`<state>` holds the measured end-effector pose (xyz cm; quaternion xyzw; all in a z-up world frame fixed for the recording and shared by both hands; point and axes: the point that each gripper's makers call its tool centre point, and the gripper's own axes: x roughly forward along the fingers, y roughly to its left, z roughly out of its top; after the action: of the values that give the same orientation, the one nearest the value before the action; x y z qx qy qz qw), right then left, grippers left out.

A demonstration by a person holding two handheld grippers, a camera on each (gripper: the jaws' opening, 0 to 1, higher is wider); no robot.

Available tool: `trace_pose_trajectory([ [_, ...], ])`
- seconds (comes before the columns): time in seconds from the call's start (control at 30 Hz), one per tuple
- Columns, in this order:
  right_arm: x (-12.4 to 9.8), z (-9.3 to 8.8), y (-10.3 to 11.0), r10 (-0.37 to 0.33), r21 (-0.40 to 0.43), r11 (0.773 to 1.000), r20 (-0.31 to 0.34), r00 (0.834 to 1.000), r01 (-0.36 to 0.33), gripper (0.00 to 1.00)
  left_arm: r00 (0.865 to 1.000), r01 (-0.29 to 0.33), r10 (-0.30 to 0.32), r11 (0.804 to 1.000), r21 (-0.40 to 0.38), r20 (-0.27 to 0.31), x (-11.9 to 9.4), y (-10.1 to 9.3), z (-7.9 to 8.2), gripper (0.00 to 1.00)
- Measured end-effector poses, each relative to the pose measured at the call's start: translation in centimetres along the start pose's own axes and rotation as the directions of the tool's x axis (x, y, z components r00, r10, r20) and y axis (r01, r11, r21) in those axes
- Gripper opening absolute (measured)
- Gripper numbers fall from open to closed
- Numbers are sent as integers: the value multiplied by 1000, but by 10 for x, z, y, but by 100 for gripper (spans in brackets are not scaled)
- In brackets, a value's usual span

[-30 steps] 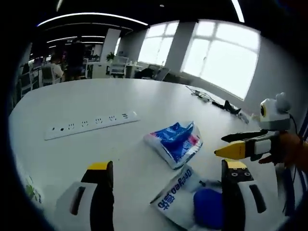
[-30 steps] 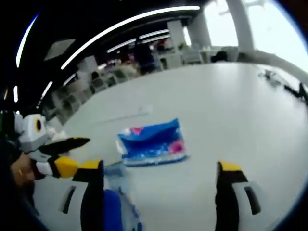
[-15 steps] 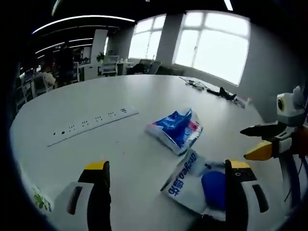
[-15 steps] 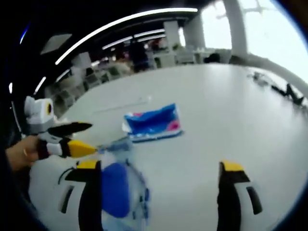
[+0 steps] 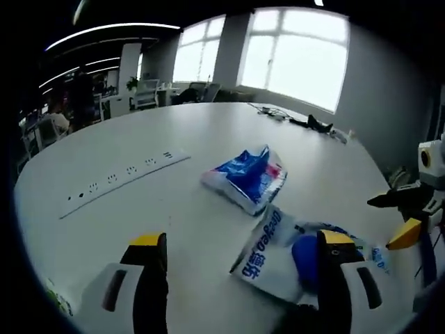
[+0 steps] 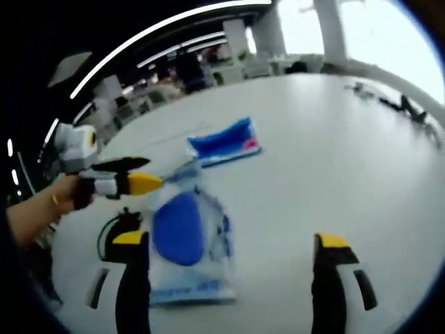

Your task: Arrange the tabletop items into an orderly group along one side of the table until the central work area is clear of visible clutter.

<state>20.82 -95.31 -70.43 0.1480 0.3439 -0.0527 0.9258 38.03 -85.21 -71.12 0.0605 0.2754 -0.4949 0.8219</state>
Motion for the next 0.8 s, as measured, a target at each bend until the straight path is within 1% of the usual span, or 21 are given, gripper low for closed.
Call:
trace_pose_trajectory([
  [0.03,-2,-2,1,0,5,1000,-2,1000,0,95,1000,1,-1,1000,10,6,0,0,0,87],
  [0.13,-7,-11,4,0,16,1000,-15,1000,0,95,1000,8,-8,999,35,-4,0,0,-3,83],
  [0.3,-13,-21,14,18,47,999,-25,1000,-17,93,1000,11,-11,999,35,-3,1,1,-5,78],
  [0.37,-14,-23,18,21,46,999,-25,999,-20,92,1000,16,-16,999,36,1,2,0,-5,75],
  [0.43,-16,-28,23,27,32,999,-43,999,-25,91,1000,24,-24,999,36,4,2,-3,-5,70],
  [0.57,-18,-33,27,21,41,999,-50,999,-19,86,999,34,-33,997,73,-17,4,-9,-11,67],
  [0.73,-19,-40,35,24,76,997,-70,997,-19,84,998,36,-31,994,101,-47,5,-10,-18,58],
  [0.8,-19,-44,40,31,85,996,-86,996,-24,84,998,40,-35,995,97,-55,6,-10,-20,52],
])
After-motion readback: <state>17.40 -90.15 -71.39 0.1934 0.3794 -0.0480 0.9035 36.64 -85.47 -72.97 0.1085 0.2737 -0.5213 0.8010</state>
